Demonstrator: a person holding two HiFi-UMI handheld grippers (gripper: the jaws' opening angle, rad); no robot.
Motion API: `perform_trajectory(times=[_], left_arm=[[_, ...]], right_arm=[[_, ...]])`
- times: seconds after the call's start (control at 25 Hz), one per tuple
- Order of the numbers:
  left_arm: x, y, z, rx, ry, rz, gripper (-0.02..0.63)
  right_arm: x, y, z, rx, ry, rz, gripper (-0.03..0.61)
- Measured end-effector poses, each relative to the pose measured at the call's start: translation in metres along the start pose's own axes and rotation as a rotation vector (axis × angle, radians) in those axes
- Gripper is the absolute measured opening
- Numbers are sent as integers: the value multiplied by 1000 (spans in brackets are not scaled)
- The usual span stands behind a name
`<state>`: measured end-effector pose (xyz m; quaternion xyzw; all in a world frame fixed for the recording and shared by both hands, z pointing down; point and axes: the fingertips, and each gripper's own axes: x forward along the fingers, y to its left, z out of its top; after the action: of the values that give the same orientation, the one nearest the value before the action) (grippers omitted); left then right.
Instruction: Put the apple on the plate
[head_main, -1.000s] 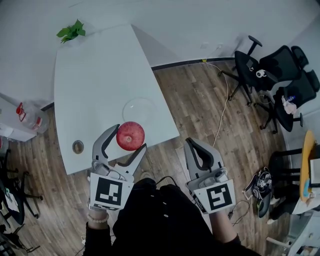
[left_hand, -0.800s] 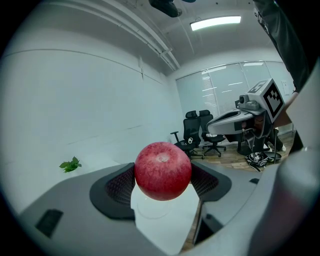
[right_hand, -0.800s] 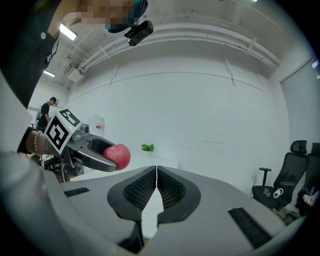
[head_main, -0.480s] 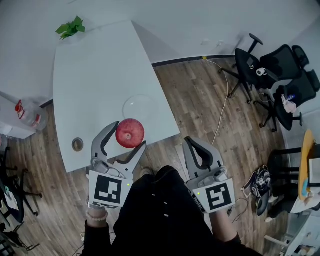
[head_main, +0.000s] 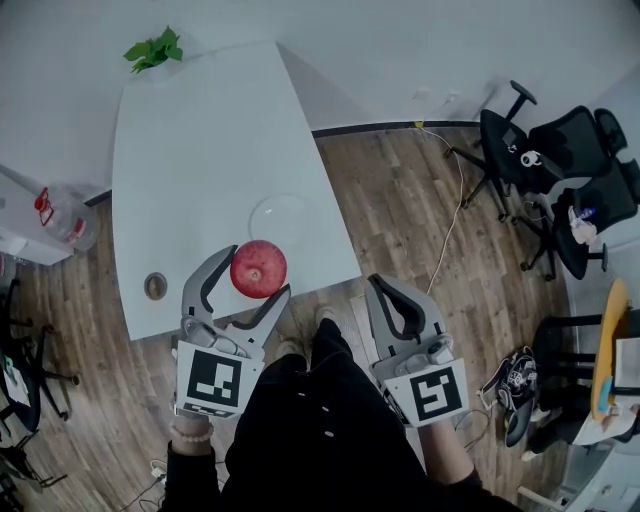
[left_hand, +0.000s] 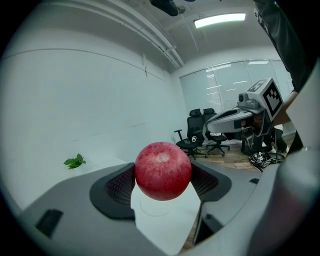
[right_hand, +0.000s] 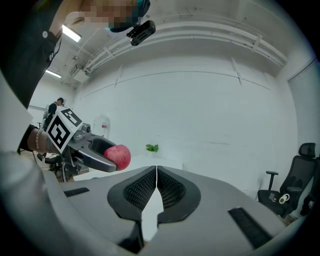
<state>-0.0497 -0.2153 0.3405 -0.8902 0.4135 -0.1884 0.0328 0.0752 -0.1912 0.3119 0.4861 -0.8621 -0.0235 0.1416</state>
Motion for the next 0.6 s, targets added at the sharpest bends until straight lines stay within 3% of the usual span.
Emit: perform_trajectory(times=[0.08, 0.36, 0.6], left_arm=[[4, 4, 1, -33, 21, 30, 357], [18, 18, 6, -27, 35, 95, 357], [33, 30, 8, -22, 46, 138, 357]], right_arm=[[5, -8, -1, 4, -2, 7, 41], [33, -22, 9, 16, -55, 90, 41], [57, -35, 6, -9, -21, 160, 41]])
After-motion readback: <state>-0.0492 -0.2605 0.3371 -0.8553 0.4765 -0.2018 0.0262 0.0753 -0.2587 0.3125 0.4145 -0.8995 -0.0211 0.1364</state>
